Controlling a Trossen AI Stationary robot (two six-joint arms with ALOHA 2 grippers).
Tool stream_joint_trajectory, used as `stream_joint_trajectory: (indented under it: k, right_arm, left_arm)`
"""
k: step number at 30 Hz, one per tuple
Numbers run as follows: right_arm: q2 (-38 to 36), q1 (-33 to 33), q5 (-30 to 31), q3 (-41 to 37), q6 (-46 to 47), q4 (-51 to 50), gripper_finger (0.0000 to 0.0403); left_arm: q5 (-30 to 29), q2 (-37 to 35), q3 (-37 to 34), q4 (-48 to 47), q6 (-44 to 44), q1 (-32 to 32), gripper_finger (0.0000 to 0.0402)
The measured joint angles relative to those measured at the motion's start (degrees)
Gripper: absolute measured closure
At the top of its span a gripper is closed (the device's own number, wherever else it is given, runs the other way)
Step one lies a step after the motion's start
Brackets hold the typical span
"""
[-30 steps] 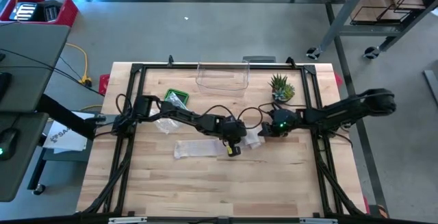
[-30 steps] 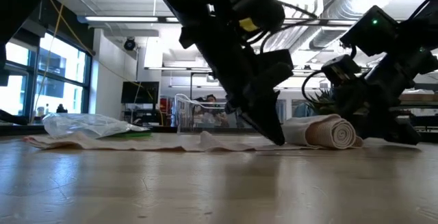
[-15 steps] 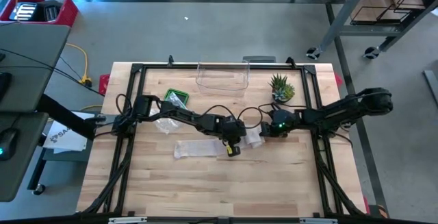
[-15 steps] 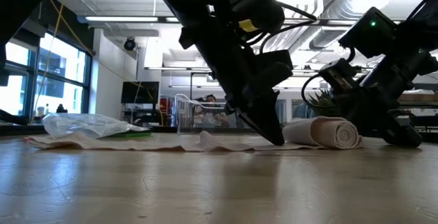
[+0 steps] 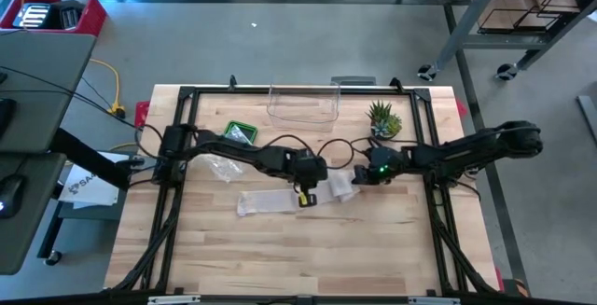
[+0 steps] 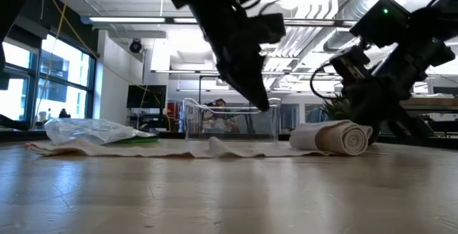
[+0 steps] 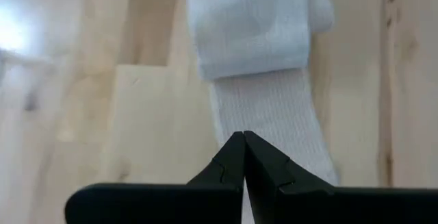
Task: Roll bandage
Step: Roll the bandage
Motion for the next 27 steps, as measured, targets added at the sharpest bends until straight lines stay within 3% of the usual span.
stream_joint_trajectory:
  k: [17, 27]
  right_arm:
    - [1.2, 0.6, 0.2, 11.7, -5.3, -10.1, 0.0403]
    - [12.5, 2.9, 1.1, 21.9, -6.0, -12.6, 0.0403]
  left_arm:
    - [-8.0, -23.7, -26.7, 2.4, -14.7, -2.1, 0.0401]
    - [-8.8, -25.0, -29.1, 8.7, -15.4, -2.1, 0.0402]
